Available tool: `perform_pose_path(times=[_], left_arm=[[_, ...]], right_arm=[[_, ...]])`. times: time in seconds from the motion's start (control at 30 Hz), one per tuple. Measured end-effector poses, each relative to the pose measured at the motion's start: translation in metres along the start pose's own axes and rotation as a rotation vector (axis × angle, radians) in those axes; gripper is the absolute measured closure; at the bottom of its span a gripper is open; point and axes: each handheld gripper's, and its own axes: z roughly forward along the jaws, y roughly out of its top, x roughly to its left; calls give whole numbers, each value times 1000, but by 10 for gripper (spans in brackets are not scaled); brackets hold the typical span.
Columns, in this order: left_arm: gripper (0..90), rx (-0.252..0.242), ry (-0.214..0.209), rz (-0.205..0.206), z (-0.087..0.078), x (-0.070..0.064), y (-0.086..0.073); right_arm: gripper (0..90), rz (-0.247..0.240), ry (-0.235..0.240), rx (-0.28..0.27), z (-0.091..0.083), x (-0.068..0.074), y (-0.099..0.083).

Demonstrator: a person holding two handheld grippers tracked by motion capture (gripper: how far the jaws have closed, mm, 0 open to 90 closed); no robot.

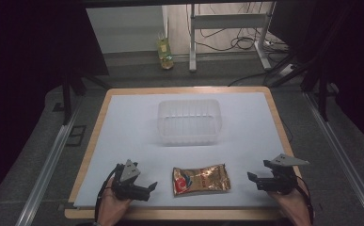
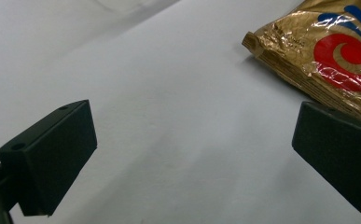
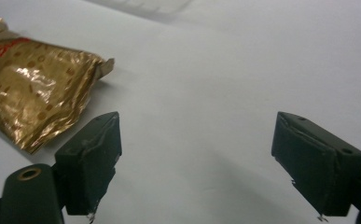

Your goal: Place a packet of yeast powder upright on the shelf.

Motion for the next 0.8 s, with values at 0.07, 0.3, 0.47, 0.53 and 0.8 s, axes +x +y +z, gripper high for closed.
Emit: perform_pose_path(times=[0.07, 0.3, 0.47, 0.53, 0.8], left_arm=[[0, -11, -13, 7, 0, -2, 1], [5, -7, -46, 20, 0, -6, 4], [7, 6, -34, 23, 0, -5, 4], [7, 11, -32, 19, 0, -5, 4], [26, 4, -20, 12, -3, -4, 6]], right_arm=[[142, -12, 17, 14, 2, 1, -1], [140, -14, 25, 1, 0, 1, 0], [139, -18, 29, 12, 1, 0, 0], [139, -18, 31, 12, 1, 1, 0], [139, -13, 34, 15, 2, 1, 0]])
